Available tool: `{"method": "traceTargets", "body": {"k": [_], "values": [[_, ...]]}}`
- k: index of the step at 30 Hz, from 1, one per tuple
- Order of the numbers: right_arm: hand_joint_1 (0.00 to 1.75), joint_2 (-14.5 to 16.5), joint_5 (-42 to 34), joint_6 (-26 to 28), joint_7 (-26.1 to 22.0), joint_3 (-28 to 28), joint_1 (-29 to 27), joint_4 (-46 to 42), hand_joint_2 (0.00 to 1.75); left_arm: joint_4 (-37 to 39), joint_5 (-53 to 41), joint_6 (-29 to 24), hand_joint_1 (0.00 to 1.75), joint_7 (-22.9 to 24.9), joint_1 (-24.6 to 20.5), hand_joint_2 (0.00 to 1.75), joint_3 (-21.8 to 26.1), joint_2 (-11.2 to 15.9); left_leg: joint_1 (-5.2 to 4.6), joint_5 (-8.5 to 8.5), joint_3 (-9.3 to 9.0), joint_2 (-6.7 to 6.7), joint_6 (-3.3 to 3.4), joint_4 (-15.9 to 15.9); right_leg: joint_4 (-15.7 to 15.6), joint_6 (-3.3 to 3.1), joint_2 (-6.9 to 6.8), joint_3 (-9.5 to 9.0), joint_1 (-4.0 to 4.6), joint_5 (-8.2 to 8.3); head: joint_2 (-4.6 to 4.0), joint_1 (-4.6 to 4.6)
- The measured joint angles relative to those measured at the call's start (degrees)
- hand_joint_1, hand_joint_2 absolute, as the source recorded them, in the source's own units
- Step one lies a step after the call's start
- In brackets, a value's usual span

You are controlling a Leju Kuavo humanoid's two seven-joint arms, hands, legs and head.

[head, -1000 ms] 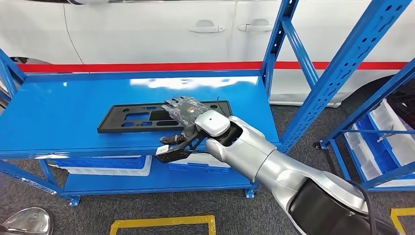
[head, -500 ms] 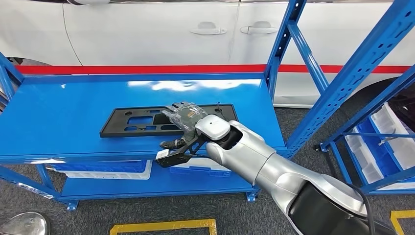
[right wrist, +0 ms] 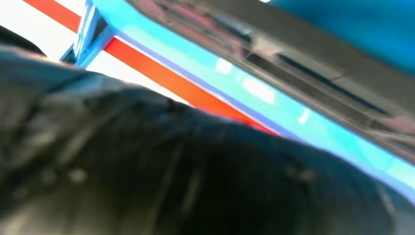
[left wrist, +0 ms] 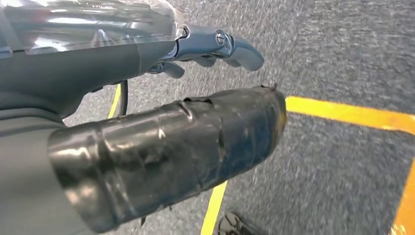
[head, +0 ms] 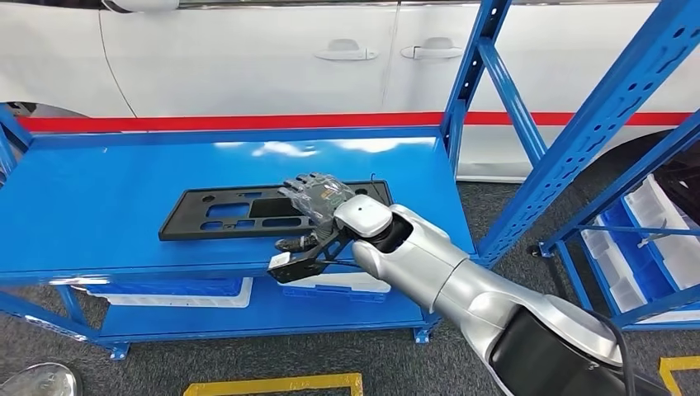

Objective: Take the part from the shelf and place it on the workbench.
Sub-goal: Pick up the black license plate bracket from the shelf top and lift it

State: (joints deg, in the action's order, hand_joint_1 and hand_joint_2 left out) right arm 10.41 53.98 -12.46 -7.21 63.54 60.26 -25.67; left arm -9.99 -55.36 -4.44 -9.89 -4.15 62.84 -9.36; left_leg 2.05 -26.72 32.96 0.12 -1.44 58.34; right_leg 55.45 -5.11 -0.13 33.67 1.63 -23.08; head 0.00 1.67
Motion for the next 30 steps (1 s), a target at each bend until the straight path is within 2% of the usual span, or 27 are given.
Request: {"method": "traceTargets", "body": {"k": [1, 3, 4, 5, 6, 8, 9, 10, 12, 13, 15, 17, 19, 20, 21, 22, 24, 25, 26, 28, 30], "values": [[0.0, 0.03, -0.01, 0.0, -0.01, 0.0, 0.07, -0.03, 0.0, 0.0, 0.0, 0.0, 0.0, -0.02, -0.01, 0.0, 0.0, 0.05, -0.11, -1.15, 0.87, -0.02, -0.14, 2.07, -0.9, -0.03, -0.09, -0.74, -0.25, 0.26, 0.0, 0.02], [0.0, 0.08, -0.02, -0.01, -0.03, 0.0, 0.03, -0.05, 0.0, 0.0, 0.0, -0.01, 0.0, -0.03, 0.0, 0.0, 0.0, 0.31, -0.17, -4.25, 4.45, 0.04, -0.53, 8.92, -1.07, -0.05, -0.17, -1.16, -0.2, 0.05, 0.0, 0.05], [0.0, 0.1, -0.02, -0.02, -0.04, 0.0, -0.12, -0.05, 0.0, 0.0, 0.0, -0.02, 0.0, -0.03, 0.02, 0.0, 0.0, 0.44, -0.16, -5.24, 6.33, 0.05, -0.77, 12.1, -0.84, 0.05, -0.15, -1.16, -0.21, -0.21, 0.0, 0.04], [0.0, 0.1, -0.02, -0.02, -0.04, 0.01, -0.3, -0.04, 0.0, 0.0, 0.0, -0.02, 0.0, -0.03, 0.08, 0.0, 0.0, 0.53, -0.11, -5.16, 7.45, 0.03, -1.01, 13.63, -0.49, 0.21, -0.09, -1.15, -0.26, -0.55, 0.0, 0.04], [0.0, 0.1, -0.02, -0.02, -0.04, 0.01, -0.43, -0.04, 0.0, 0.0, 0.0, -0.02, 0.0, -0.03, 0.15, 0.0, 0.0, 0.6, -0.02, -3.93, 7.46, -0.01, -1.23, 12.95, -0.08, 0.43, -0.01, -1.19, -0.35, -0.93, 0.0, 0.05], [0.0, 0.1, -0.02, -0.02, -0.03, 0.02, -0.52, -0.04, 0.0, 0.0, 0.0, -0.02, 0.0, -0.03, 0.24, 0.0, 0.0, 0.71, 0.25, 0.15, 4.66, -0.14, -1.65, 6.35, 1.06, 1.08, 0.13, -1.35, -0.59, -1.94, 0.0, 0.06], [0.0, 0.1, -0.02, -0.02, -0.03, 0.02, -0.49, -0.04, 0.0, 0.0, 0.0, -0.02, 0.0, -0.03, 0.22, 0.0, 0.0, 0.72, 0.3, 1.47, 3.05, -0.14, -1.69, 3.01, 1.75, 1.48, 0.18, -1.3, -0.52, -2.52, 0.0, 0.08], [0.0, 0.09, -0.02, -0.02, -0.03, 0.02, -0.46, -0.04, 0.0, 0.0, 0.0, -0.02, 0.0, -0.04, 0.15, 0.0, -0.01, 0.7, 0.3, 2.03, 2.03, -0.05, -1.4, 0.92, 2.37, 1.8, 0.23, -1.12, -0.42, -3.0, 0.01, 0.07], [0.0, 0.08, -0.02, -0.02, -0.03, 0.02, -0.43, -0.05, 0.0, 0.0, 0.0, 0.0, 0.0, -0.06, 0.05, 0.0, -0.02, 0.63, 0.09, 1.69, 1.65, 0.19, -0.44, 0.2, 3.1, 2.16, 0.34, -0.74, -0.13, -3.52, 0.01, 0.05], [0.0, 0.08, -0.02, -0.02, -0.04, 0.02, -0.44, -0.05, 0.0, 0.0, 0.0, 0.01, 0.0, -0.07, 0.02, 0.0, -0.02, 0.63, 0.09, 1.63, 1.72, 0.26, 0.1, 0.31, 3.25, 2.25, 0.37, -0.66, -0.19, -3.64, 0.01, 0.04], [0.0, 0.07, -0.13, -0.01, -0.04, 0.02, -0.41, -0.04, 0.0, 0.0, -0.02, -0.02, 0.0, -0.08, 0.03, 0.0, -0.01, 0.62, 0.1, 1.54, 1.61, 0.26, 0.73, 0.28, 4.68, 2.71, 0.34, -0.18, -0.47, -4.65, 0.0, 0.04], [0.0, 0.06, -0.29, 0.01, -0.04, 0.02, -0.39, -0.01, 0.0, 0.0, -0.05, -0.09, 0.0, -0.09, 0.04, 0.0, 0.0, 0.63, 0.09, 1.42, 1.48, 0.24, 1.22, 0.26, 10.0, 3.39, 0.29, 2.38, -0.86, -7.39, 0.0, 0.03], [0.0, 0.02, -0.41, 0.01, -0.06, 0.05, -0.62, 0.1, 0.0, 0.0, -0.08, -0.13, 0.0, -0.1, 0.02, 0.0, 0.0, 0.68, -0.02, 1.23, 1.4, 0.23, 1.51, 0.26, 17.73, 3.75, 0.25, 6.76, -1.23, -10.24, 0.0, 0.03], [0.0, -0.02, -0.47, 0.01, -0.07, 0.1, -0.78, 0.18, 0.0, 0.0, -0.11, -0.12, 0.0, -0.1, 0.03, 0.0, 0.0, 0.7, -0.09, 1.1, 1.31, 0.25, 1.61, 0.27, 20.24, 3.74, 0.25, 8.47, -1.33, -10.6, 0.0, 0.03], [0.0, -0.07, -0.53, 0.01, -0.09, 0.25, -0.91, 0.27, 0.0, 0.0, -0.17, -0.12, 0.0, -0.1, 0.05, 0.0, 0.0, 0.72, -0.16, 0.97, 1.15, 0.28, 1.67, 0.27, 20.75, 3.59, 0.25, 9.24, -1.37, -9.85, 0.0, 0.04], [0.0, -0.13, -0.58, 0.02, -0.1, 0.43, -0.97, 0.34, 0.0, 0.0, -0.22, -0.12, 0.0, -0.1, 0.06, 0.0, 0.0, 0.72, -0.21, 0.8, 0.91, 0.32, 1.68, 0.26, 19.03, 3.3, 0.27, 8.87, -1.31, -8.02, 0.0, 0.04], [0.0, -0.19, -0.63, 0.04, -0.11, 0.82, -0.91, 0.44, 0.0, 0.0, -0.3, -0.11, 0.0, -0.09, 0.05, 0.0, 0.0, 0.67, -0.19, 0.45, 0.27, 0.36, 1.54, 0.18, 11.06, 2.25, 0.28, 5.74, -0.76, -3.13, 0.0, 0.04], [0.0, -0.2, -0.67, 0.04, -0.11, 0.93, -0.82, 0.47, 0.0, 0.0, -0.3, -0.11, 0.0, -0.09, 0.04, 0.0, 0.0, 0.59, -0.15, 0.3, 0.03, 0.36, 1.34, 0.08, 7.39, 1.68, 0.25, 4.12, -0.38, -1.57, 0.0, 0.04], [0.0, -0.2, -0.71, 0.04, -0.14, 1.0, -0.73, 0.5, 0.0, 0.0, -0.3, -0.1, 0.0, -0.04, 0.02, 0.0, 0.0, 0.49, -0.08, 0.2, -0.12, 0.34, 1.08, -0.05, 4.9, 1.21, 0.22, 3.04, -0.01, -0.82, 0.0, 0.03], [0.0, -0.24, -0.89, 0.01, -0.26, 1.07, -0.62, 0.54, 0.0, 0.0, -0.23, -0.13, 0.0, 0.11, 0.01, 0.0, 0.0, 0.33, -0.05, 0.16, -0.44, 0.25, 0.48, -0.6, 3.35, 0.56, 0.23, 2.3, 0.35, -0.97, 0.0, 0.01], [0.0, -0.29, -1.08, 0.0, -0.48, 1.14, -0.7, 0.56, 0.0, 0.0, -0.1, -0.16, 0.0, 0.22, -0.02, 0.0, 0.01, 0.28, -0.17, 0.01, -0.96, 0.06, 0.1, -1.05, 1.55, 0.28, 0.21, 1.15, -0.08, -0.44, 0.01, 0.0]]}}
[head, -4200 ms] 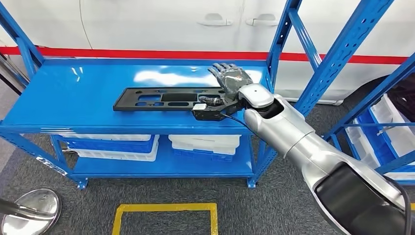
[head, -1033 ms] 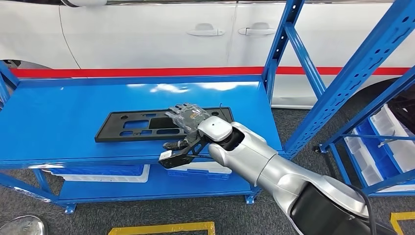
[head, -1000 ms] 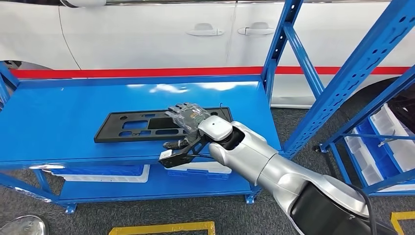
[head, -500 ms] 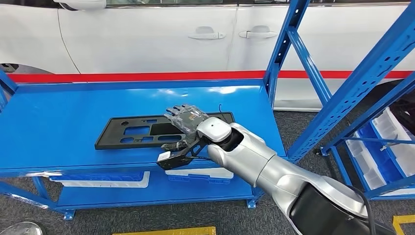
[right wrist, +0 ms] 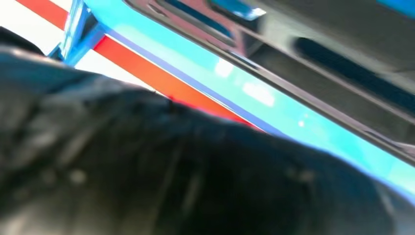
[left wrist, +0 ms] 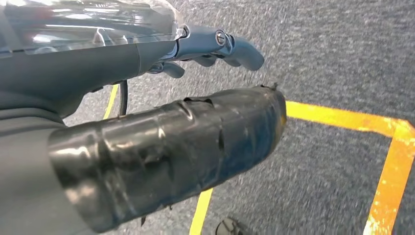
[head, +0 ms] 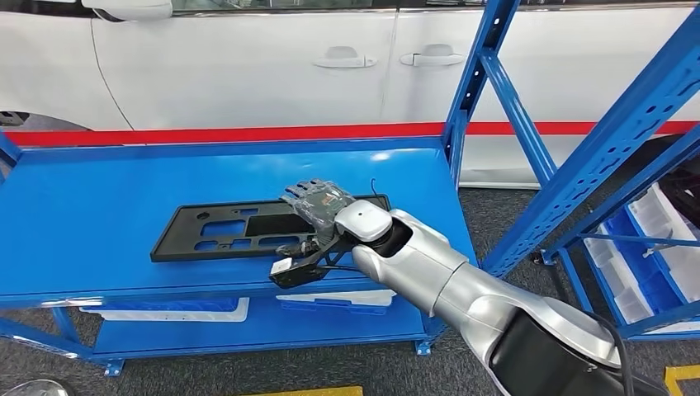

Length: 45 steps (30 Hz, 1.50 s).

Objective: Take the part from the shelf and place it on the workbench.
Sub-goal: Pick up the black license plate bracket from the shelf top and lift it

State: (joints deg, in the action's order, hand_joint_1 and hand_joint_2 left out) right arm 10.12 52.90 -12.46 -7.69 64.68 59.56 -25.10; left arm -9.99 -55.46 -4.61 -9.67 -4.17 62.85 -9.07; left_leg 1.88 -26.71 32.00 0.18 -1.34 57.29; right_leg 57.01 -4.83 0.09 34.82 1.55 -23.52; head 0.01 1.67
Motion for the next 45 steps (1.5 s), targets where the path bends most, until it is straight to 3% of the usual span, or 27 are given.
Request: {"method": "traceTargets", "body": {"k": [2, 3, 5, 6, 7, 8, 9, 11, 14, 17, 20, 21, 22, 23, 24, 26, 27, 29, 31, 33, 35, 37, 38, 40, 42, 44, 45], "values": [[0.0, -0.02, -0.12, 0.01, -0.24, 0.2, -0.06, 0.03, 0.0, 0.0, 0.08, -0.02, 0.0, 0.01, -0.02, 0.0, 0.01, -0.02, -0.18, -1.02, 0.38, -0.09, -0.14, 1.43, -1.92, 0.0, -0.1, -1.42, -0.48, 0.62, 0.01, 0.02], [0.0, -0.01, -0.19, 0.01, -0.34, 0.37, -0.07, 0.04, 0.0, 0.0, 0.09, -0.03, 0.0, 0.01, -0.03, 0.0, 0.02, 0.02, -0.2, -2.13, 1.43, -0.08, -0.17, 3.62, -2.2, 0.06, -0.15, -1.74, -0.41, 0.69, 0.0, 0.03], [0.0, 0.01, -0.41, -0.04, -0.51, 0.71, -0.42, 0.09, 0.0, 0.0, 0.16, -0.05, 0.0, 0.05, -0.07, 0.0, 0.04, 0.19, -0.23, -4.84, 5.15, -0.04, -0.36, 10.22, -2.08, -0.02, -0.17, -1.91, -0.4, 0.48, 0.0, 0.07], [0.0, 0.02, -0.52, -0.07, -0.56, 0.81, -0.83, 0.14, 0.0, 0.0, 0.21, -0.09, 0.0, 0.16, -0.07, 0.0, 0.07, 0.28, -0.21, -5.43, 6.87, -0.05, -0.54, 12.96, -1.83, 0.04, -0.15, -1.95, -0.38, 0.23, -0.01, 0.08], [0.0, 0.01, -0.62, -0.08, -0.58, 0.87, -1.28, 0.22, 0.0, 0.0, 0.25, -0.11, 0.0, 0.28, -0.03, 0.0, 0.1, 0.35, -0.17, -4.92, 7.78, -0.07, -0.74, 13.9, -1.54, 0.14, -0.12, -2.02, -0.38, -0.1, -0.01, 0.07], [0.0, -0.01, -0.71, -0.09, -0.6, 0.95, -1.63, 0.3, 0.0, 0.0, 0.27, -0.13, 0.0, 0.36, 0.03, 0.0, 0.13, 0.39, -0.09, -3.39, 7.65, -0.09, -0.96, 12.76, -1.15, 0.29, -0.05, -2.07, -0.43, -0.46, -0.01, 0.07], [0.0, -0.02, -0.82, -0.09, -0.6, 1.08, -1.85, 0.36, 0.0, 0.0, 0.26, -0.14, 0.0, 0.35, 0.07, 0.0, 0.15, 0.43, 0.04, -1.13, 6.47, -0.14, -1.22, 9.61, -0.64, 0.53, 0.02, -2.13, -0.52, -0.9, -0.01, 0.07], [0.0, -0.05, -1.04, -0.08, -0.6, 1.45, -1.89, 0.47, 0.0, 0.01, 0.23, -0.09, 0.0, 0.11, 0.04, 0.0, 0.16, 0.46, 0.23, 1.61, 3.89, -0.01, -1.38, 3.47, 0.79, 1.23, 0.18, -1.78, -0.46, -1.96, -0.01, 0.06], [0.0, -0.09, -1.33, 0.03, -0.61, 1.9, -1.89, 0.64, 0.0, 0.0, 0.2, -0.05, 0.0, -0.14, -0.13, 0.0, 0.16, 0.46, 0.11, 1.82, 3.12, 0.34, -0.22, 1.55, 2.08, 1.76, 0.29, -1.08, -0.1, -2.83, 0.0, 0.02], [0.0, -0.14, -1.56, 0.03, -0.69, 2.27, -2.02, 0.84, 0.0, 0.0, 0.17, -0.09, 0.0, -0.17, -0.11, 0.0, 0.18, 0.4, 0.1, 1.89, 3.17, 0.28, 0.76, 1.64, 4.05, 2.37, 0.25, -0.36, -0.47, -4.19, -0.01, 0.01], [0.0, -0.19, -1.69, -0.52, -0.91, 2.66, -2.31, 1.06, 0.0, 0.0, 0.16, -0.18, 0.0, -0.17, -0.11, 0.0, 0.19, 0.47, 0.07, 1.91, 3.21, 0.21, 1.29, 1.61, 13.82, 3.23, 0.15, 4.19, -1.04, -9.42, -0.01, 0.0], [0.0, -0.21, -1.71, -0.8, -1.01, 2.83, -2.59, 1.15, 0.0, 0.0, 0.15, -0.22, 0.0, -0.17, -0.11, 0.0, 0.19, 0.54, 0.01, 1.89, 3.22, 0.2, 1.32, 1.6, 17.18, 3.28, 0.15, 5.92, -1.16, -10.59, -0.01, -0.01], [0.0, -0.22, -1.75, -1.03, -1.13, 3.02, -2.9, 1.25, 0.0, 0.0, 0.14, -0.27, 0.0, -0.17, -0.1, 0.0, 0.19, 0.62, -0.07, 1.87, 3.2, 0.19, 1.34, 1.59, 18.91, 3.16, 0.15, 6.93, -1.21, -10.75, -0.01, -0.01], [0.0, -0.23, -1.8, -1.14, -1.25, 3.24, -3.14, 1.36, 0.0, 0.0, 0.13, -0.34, 0.0, -0.17, -0.1, 0.0, 0.2, 0.69, -0.15, 1.86, 3.19, 0.21, 1.35, 1.58, 18.41, 2.85, 0.16, 6.88, -1.17, -9.8, -0.01, -0.03], [0.0, -0.24, -1.87, -1.15, -1.34, 3.43, -3.29, 1.45, 0.0, 0.0, 0.1, -0.4, 0.0, -0.18, -0.11, 0.0, 0.2, 0.73, -0.22, 1.86, 3.16, 0.23, 1.35, 1.56, 15.6, 2.34, 0.17, 5.66, -0.97, -7.95, -0.01, -0.03], [0.0, -0.24, -2.1, -1.14, -1.44, 3.67, -3.29, 1.55, 0.0, 0.0, 0.05, -0.5, 0.0, -0.31, -0.13, 0.0, 0.21, 0.67, -0.21, 1.91, 3.07, 0.24, 1.28, 1.46, 7.12, 0.89, 0.19, 1.53, -0.14, -4.18, -0.01, 0.01], [0.0, -0.24, -2.21, -1.14, -1.44, 3.73, -3.23, 1.58, 0.0, 0.0, 0.02, -0.53, 0.0, -0.44, -0.11, 0.0, 0.21, 0.61, -0.11, 1.97, 3.02, 0.23, 1.13, 1.34, 3.96, 0.24, 0.11, 0.01, 0.29, -3.13, -0.01, -0.02], [0.0, -0.24, -2.4, -1.13, -1.41, 3.86, -3.14, 1.69, 0.0, 0.0, -0.1, -0.59, 0.0, -0.68, -0.1, 0.0, 0.21, 0.5, 0.13, 2.2, 2.86, 0.2, 0.57, 0.94, 1.66, -0.56, 0.0, -0.93, 0.86, -2.63, -0.01, -0.08], [0.0, -0.22, -2.55, -1.13, -1.35, 3.99, -3.11, 1.8, 0.0, -0.01, -0.22, -0.65, 0.0, -0.86, -0.13, 0.0, 0.21, 0.61, 0.1, 2.39, 2.56, 0.16, -0.02, 0.43, 0.38, -0.79, -0.09, -1.51, 0.78, -1.79, -0.01, -0.14], [0.0, -0.15, -2.73, -1.11, -1.27, 4.06, -3.06, 1.86, 0.87, -0.02, -0.28, -0.68, 0.0, -1.07, -0.16, 0.0, 0.21, 0.84, -0.15, 0.73, 3.42, 0.12, -0.24, 2.58, -1.39, -0.78, -0.21, -2.43, 0.23, -0.74, 0.0, -0.13], [0.0, -0.04, -3.01, -1.11, -1.19, 4.1, -3.19, 1.91, 1.75, -0.02, -0.32, -0.7, 0.0, -1.25, -0.18, 0.0, 0.21, 1.24, -0.21, -2.96, 6.44, 0.11, -0.42, 9.18, -2.01, -0.74, -0.3, -2.71, -0.04, -0.38, 0.0, -0.08], [0.0, 0.02, -3.46, -1.11, -1.12, 4.13, -3.55, 2.01, 1.75, -0.02, -0.32, -0.7, 0.0, -1.34, -0.13, 0.0, 0.21, 1.63, -0.19, -5.15, 9.22, 0.09, -0.83, 15.04, -1.73, -0.6, -0.3, -2.51, -0.03, -0.48, 0.0, -0.04], [0.0, 0.02, -3.73, -1.11, -1.1, 4.13, -3.7, 2.05, 1.75, -0.02, -0.33, -0.7, 0.0, -1.36, -0.09, 0.0, 0.21, 1.74, -0.14, -4.74, 9.36, 0.07, -1.04, 15.39, -1.48, -0.44, -0.25, -2.37, -0.06, -0.59, 0.0, -0.05], [0.0, 0.02, -4.15, -0.95, -1.07, 4.13, -3.83, 2.14, 0.87, -0.02, -0.35, -0.73, 0.0, -1.37, -0.08, 0.0, 0.21, 1.9, 0.08, -1.34, 6.27, -0.04, -1.47, 9.61, -0.48, 0.14, -0.15, -2.04, -0.24, -1.1, -0.01, -0.05], [0.0, 0.02, -4.27, -0.53, -0.97, 4.13, -3.8, 2.17, 0.87, -0.02, -0.37, -0.79, 0.0, -1.36, -0.16, 0.0, 0.21, 1.97, 0.19, 0.89, 2.71, 0.03, -1.37, 3.03, 0.98, 0.92, -0.04, -1.45, -0.13, -1.89, -0.01, -0.09], [0.0, 0.02, -4.23, -0.15, -0.88, 4.13, -3.78, 2.17, 1.75, -0.02, -0.4, -0.84, 0.0, -1.32, -0.18, 0.0, 0.21, 1.97, 0.01, 0.86, 1.97, 0.23, -0.53, 1.46, 1.96, 1.39, 0.05, -0.91, 0.1, -2.37, -0.01, -0.15], [0.0, 0.01, -4.18, -0.06, -0.87, 4.13, -3.79, 2.17, 1.75, -0.02, -0.42, -0.85, 0.0, -1.29, -0.17, 0.0, 0.21, 1.96, -0.05, 0.97, 2.07, 0.31, 0.0, 1.45, 2.18, 1.5, 0.09, -0.78, 0.07, -2.46, -0.01, -0.18]]}}
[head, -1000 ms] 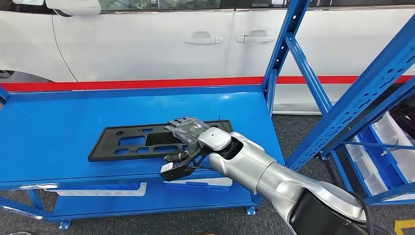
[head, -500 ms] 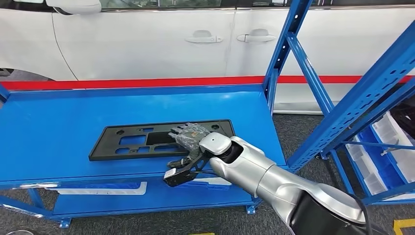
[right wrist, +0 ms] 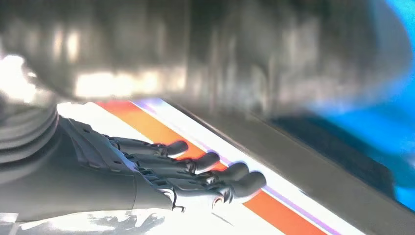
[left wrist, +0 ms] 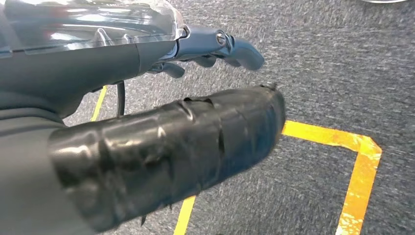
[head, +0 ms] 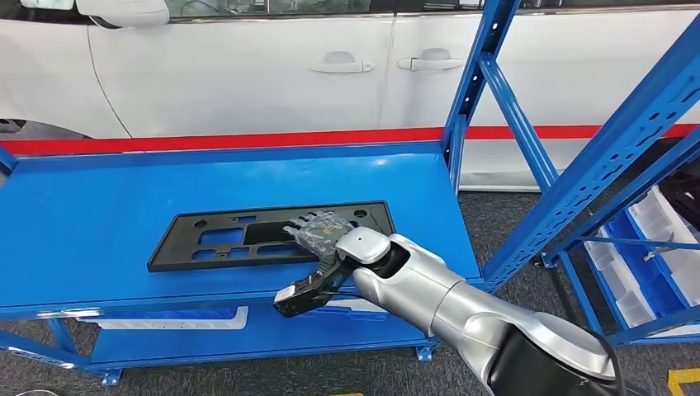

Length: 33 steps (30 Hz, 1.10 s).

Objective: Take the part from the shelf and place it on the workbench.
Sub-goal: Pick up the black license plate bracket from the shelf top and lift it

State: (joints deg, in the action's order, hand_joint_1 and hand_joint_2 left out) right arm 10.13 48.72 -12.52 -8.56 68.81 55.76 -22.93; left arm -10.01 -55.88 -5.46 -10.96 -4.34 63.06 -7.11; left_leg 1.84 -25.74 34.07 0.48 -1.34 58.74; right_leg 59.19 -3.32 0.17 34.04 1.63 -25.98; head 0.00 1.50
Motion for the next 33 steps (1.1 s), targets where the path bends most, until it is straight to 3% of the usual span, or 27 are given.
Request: {"method": "traceTargets", "body": {"k": [2, 3, 5, 6, 7, 8, 9, 10, 12, 14, 17, 22, 33], "values": [[0.0, -0.03, 0.19, 0.07, -0.01, 0.01, -0.01, 0.0, 1.75, 0.0, -0.07, -0.05, 0.0, 0.04, 0.01, 0.0, 0.0, -0.03, -0.01, 0.15, -0.01, -0.09, 0.69, -0.07, 0.89, 0.48, 0.01, 0.37, -0.22, -0.64, 0.0, 0.0], [0.0, -0.06, 0.29, 0.06, 0.01, 0.02, 0.0, 0.0, 1.75, -0.01, -0.11, -0.08, 0.0, 0.05, 0.01, 0.0, 0.0, -0.04, 0.06, 0.23, -0.02, -0.13, 1.01, -0.13, 2.52, 0.84, 0.01, 1.08, -0.41, -1.72, 0.0, -0.01], [0.0, -0.11, 0.42, 0.05, 0.02, 0.04, -0.09, 0.01, 1.75, -0.01, -0.16, -0.13, 0.0, 0.05, 0.01, 0.0, 0.0, -0.02, 0.09, 0.24, 0.0, -0.2, 1.41, -0.17, 9.09, 1.59, -0.02, 4.13, -0.89, -5.27, 0.0, -0.01], [0.31, -0.15, 0.46, 0.04, 0.02, 0.09, -0.21, 0.03, 1.75, -0.01, -0.19, -0.14, 0.0, 0.05, 0.02, 0.0, 0.0, 0.01, 0.07, 0.22, 0.02, -0.22, 1.49, -0.17, 13.01, 1.84, -0.03, 6.07, -1.15, -6.88, 0.0, 0.01], [0.75, -0.19, 0.49, 0.04, 0.02, 0.16, -0.35, 0.05, 1.75, -0.01, -0.24, -0.14, 0.0, 0.05, 0.03, 0.0, 0.0, 0.03, 0.06, 0.2, 0.02, -0.23, 1.51, -0.17, 15.88, 1.98, -0.04, 7.57, -1.35, -7.67, 0.0, 0.0], [1.19, -0.24, 0.51, 0.04, 0.02, 0.24, -0.47, 0.08, 1.75, -0.01, -0.27, -0.14, 0.0, 0.05, 0.04, 0.0, 0.0, 0.05, 0.06, 0.18, 0.0, -0.22, 1.52, -0.16, 16.82, 1.99, -0.05, 8.19, -1.5, -7.36, 0.0, 0.0], [1.62, -0.27, 0.55, 0.07, 0.06, 0.31, -0.51, 0.1, 1.75, -0.01, -0.31, -0.14, 0.0, 0.05, 0.03, 0.0, 0.0, 0.05, 0.09, 0.15, -0.05, -0.22, 1.54, -0.16, 15.27, 2.06, -0.07, 7.6, -1.66, -5.96, 0.0, -0.01], [1.75, -0.29, 0.61, 0.11, 0.12, 0.36, -0.51, 0.11, 1.75, -0.01, -0.32, -0.14, 0.0, 0.05, 0.0, 0.0, 0.0, 0.04, 0.15, 0.12, -0.13, -0.21, 1.57, -0.16, 11.7, 2.24, -0.1, 5.92, -1.83, -3.86, 0.0, -0.01], [1.75, -0.3, 0.84, 0.3, 0.25, 0.4, -0.41, 0.1, 1.75, -0.01, -0.31, -0.15, 0.0, 0.07, -0.06, 0.0, 0.0, 0.07, 0.14, 0.02, -0.28, -0.16, 1.53, -0.16, 3.29, 3.34, -0.06, 1.83, -2.1, -0.69, 0.0, -0.01], [1.75, -0.31, 1.04, 0.65, 0.28, 0.51, -0.4, 0.09, 1.75, -0.01, -0.25, -0.19, 0.0, 0.09, -0.03, 0.0, 0.01, 0.17, -0.02, -0.09, -0.32, -0.08, 1.32, -0.18, -0.46, 3.69, 0.14, 0.02, -1.97, 0.2, 0.0, 0.01], [1.75, -0.33, 1.1, 1.1, 0.26, 0.66, -0.45, 0.09, 1.75, -0.01, -0.16, -0.21, 0.0, 0.11, 0.03, 0.0, 0.02, 0.19, 0.0, -0.08, -0.36, -0.06, 0.93, -0.31, -0.44, 2.83, 0.29, 0.07, -1.47, 0.29, 0.0, 0.01], [1.75, -0.45, 1.33, 1.44, 0.31, 0.69, -0.32, 0.09, 1.75, -0.01, -0.37, -0.2, 0.0, 0.11, -0.01, 0.0, 0.02, 0.1, 0.13, 0.1, -0.68, -0.08, 0.45, -0.81, -0.43, 2.63, 0.38, 0.06, -1.33, 0.28, 0.0, 0.02], [1.75, -0.82, 1.88, 2.32, 0.17, 0.8, -0.18, 0.06, 1.75, -0.01, -0.37, -0.16, 0.0, 0.19, -0.04, 0.0, 0.02, -0.32, 0.17, 0.24, -0.95, -0.09, 0.14, -1.11, -0.43, 2.33, 0.5, -0.06, -1.27, 0.26, 0.0, 0.01]]}}
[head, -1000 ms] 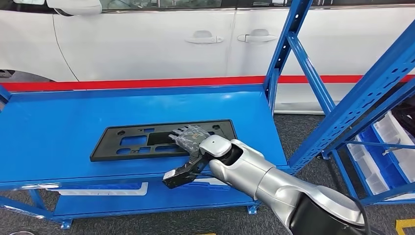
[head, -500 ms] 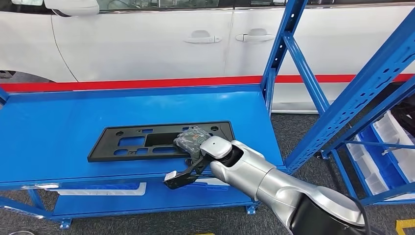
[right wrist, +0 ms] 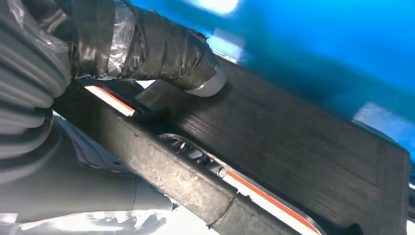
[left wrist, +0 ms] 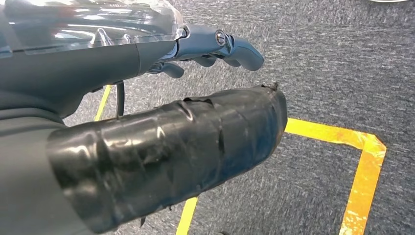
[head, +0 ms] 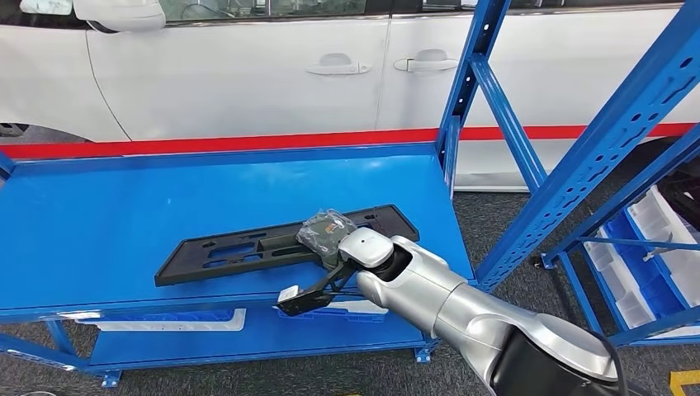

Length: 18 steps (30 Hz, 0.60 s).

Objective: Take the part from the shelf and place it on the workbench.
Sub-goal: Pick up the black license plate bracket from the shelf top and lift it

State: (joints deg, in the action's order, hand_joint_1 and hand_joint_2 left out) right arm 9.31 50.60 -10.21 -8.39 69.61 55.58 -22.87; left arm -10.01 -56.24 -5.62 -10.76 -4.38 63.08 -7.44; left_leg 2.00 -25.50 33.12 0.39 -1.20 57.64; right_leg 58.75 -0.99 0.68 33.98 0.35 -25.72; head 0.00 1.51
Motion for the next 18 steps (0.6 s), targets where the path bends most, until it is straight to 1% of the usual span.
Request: {"method": "traceTargets", "body": {"k": [7, 11, 14, 18], "values": [[1.75, -0.15, 0.0, 0.56, -0.11, 0.01, 0.0, -0.11, 1.75, 0.0, 0.25, 0.03, 0.0, -0.15, 0.0, 0.0, 0.0, -0.21, -0.01, 0.01, -0.01, 0.0, -0.01, 0.0, -0.03, -0.14, 0.0, -0.05, -0.01, 0.06, 0.0, 0.0], [1.75, -0.35, -0.32, 4.26, -0.95, 0.01, 0.01, -1.36, 1.75, 0.0, 0.62, 0.39, 0.0, -0.51, 0.03, 0.0, 0.04, -0.31, -0.01, 0.02, 0.02, 0.0, -0.01, 0.0, -0.04, -0.19, 0.0, -0.04, 0.0, 0.11, 0.0, 0.0], [1.75, -0.91, -0.54, 7.31, -1.01, -0.2, 0.48, -5.47, 1.75, 0.0, 1.07, 1.61, 0.0, -0.76, 0.06, 0.0, 0.31, -0.35, -0.01, 0.05, 0.06, -0.03, -0.06, 0.0, -0.03, -0.25, 0.04, 0.04, 0.0, 0.16, 0.0, 0.0], [1.75, -2.4, 0.01, 8.48, 0.89, -1.28, 2.3, -14.37, 1.75, 0.0, 1.2, 2.81, 0.0, -1.65, 0.08, 0.0, 1.08, -0.45, 0.0, 0.06, 0.07, -0.05, -0.07, 0.0, -0.03, -0.29, 0.07, 0.1, 0.02, 0.16, 0.0, 0.0]]}}
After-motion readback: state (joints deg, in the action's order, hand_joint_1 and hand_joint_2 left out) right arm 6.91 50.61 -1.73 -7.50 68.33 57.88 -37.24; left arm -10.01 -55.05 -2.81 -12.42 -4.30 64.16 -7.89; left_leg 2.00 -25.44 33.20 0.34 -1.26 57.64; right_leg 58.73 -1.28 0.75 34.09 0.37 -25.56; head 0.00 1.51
